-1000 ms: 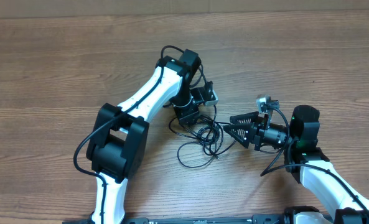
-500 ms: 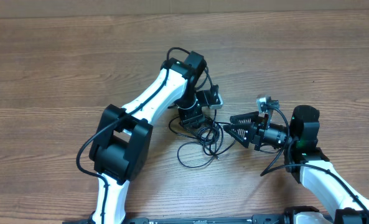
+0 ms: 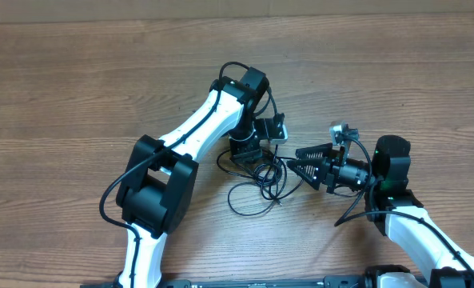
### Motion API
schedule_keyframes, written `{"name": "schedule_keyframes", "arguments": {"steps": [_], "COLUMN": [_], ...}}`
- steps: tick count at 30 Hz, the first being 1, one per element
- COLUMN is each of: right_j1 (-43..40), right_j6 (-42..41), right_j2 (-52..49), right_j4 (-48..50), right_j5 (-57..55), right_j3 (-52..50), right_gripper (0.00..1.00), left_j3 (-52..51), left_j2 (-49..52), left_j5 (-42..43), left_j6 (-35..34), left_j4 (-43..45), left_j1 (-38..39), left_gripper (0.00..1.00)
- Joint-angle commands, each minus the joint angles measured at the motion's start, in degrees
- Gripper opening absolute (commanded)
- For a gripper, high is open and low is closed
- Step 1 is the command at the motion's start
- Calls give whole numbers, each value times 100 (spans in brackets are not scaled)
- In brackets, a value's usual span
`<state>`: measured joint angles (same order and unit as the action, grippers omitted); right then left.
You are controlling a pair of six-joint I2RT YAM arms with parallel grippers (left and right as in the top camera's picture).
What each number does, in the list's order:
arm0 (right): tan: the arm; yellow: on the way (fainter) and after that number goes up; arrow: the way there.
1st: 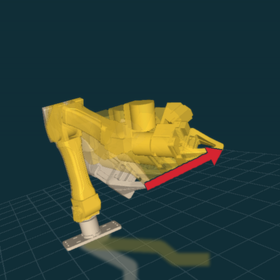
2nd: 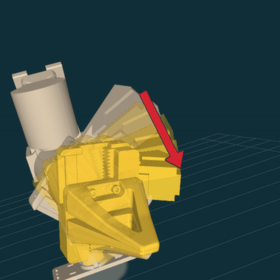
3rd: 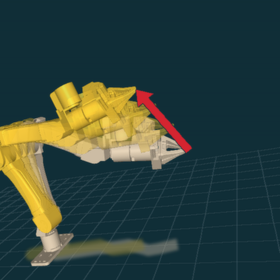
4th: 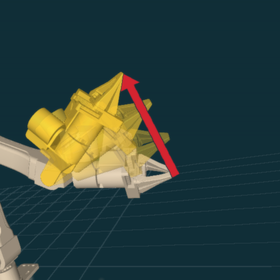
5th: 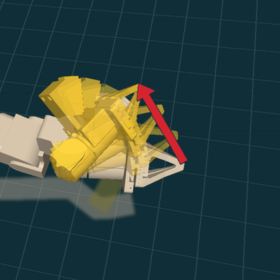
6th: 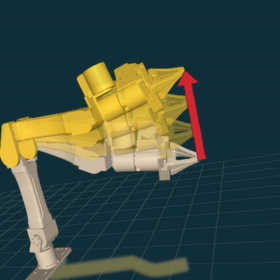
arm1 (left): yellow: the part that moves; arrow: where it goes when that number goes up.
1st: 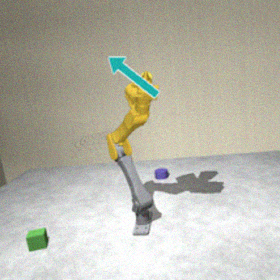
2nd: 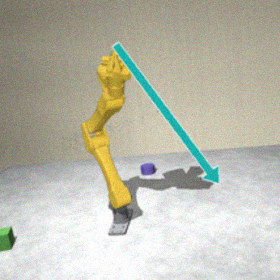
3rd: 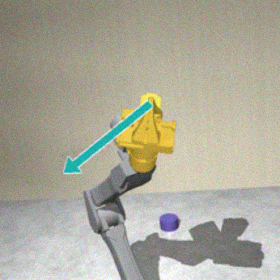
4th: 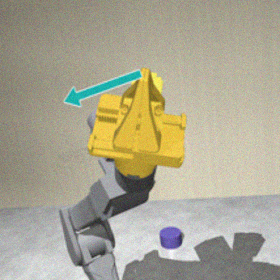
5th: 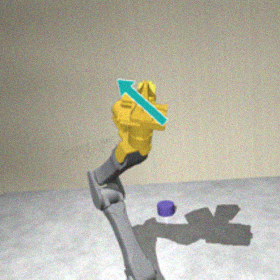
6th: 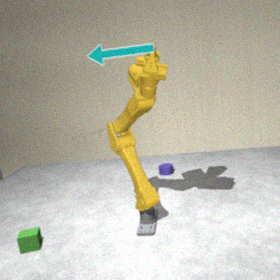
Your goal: Untangle cables
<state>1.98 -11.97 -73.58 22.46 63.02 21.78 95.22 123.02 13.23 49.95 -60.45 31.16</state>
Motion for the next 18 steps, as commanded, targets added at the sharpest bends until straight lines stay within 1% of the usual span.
{"name": "schedule_keyframes", "arguments": {"steps": [1, 5, 10, 15, 16, 18], "right_j1": [22, 22, 22, 22, 22, 22], "right_j6": [-22, -24, -24, -22, -24, -24], "right_j2": [-7, -7, -7, -7, -7, -7], "right_j4": [20, 20, 20, 22, 22, 22], "right_j5": [-26, -24, -44, -46, -46, -46], "right_j3": [70, 70, 70, 70, 70, 70], "right_gripper": [59, 58, 59, 59, 59, 59], "left_j3": [-33, -33, -31, -31, -31, -31], "left_j2": [46, 155, 212, 212, 212, 212], "left_j5": [203, 199, 164, 184, 190, 186], "left_j6": [131, 133, 131, 131, 131, 131], "left_j4": [37, 61, 66, 72, 79, 92], "left_j1": [35, 37, 37, 37, 37, 37], "left_gripper": [61, 60, 54, 52, 52, 47]}}
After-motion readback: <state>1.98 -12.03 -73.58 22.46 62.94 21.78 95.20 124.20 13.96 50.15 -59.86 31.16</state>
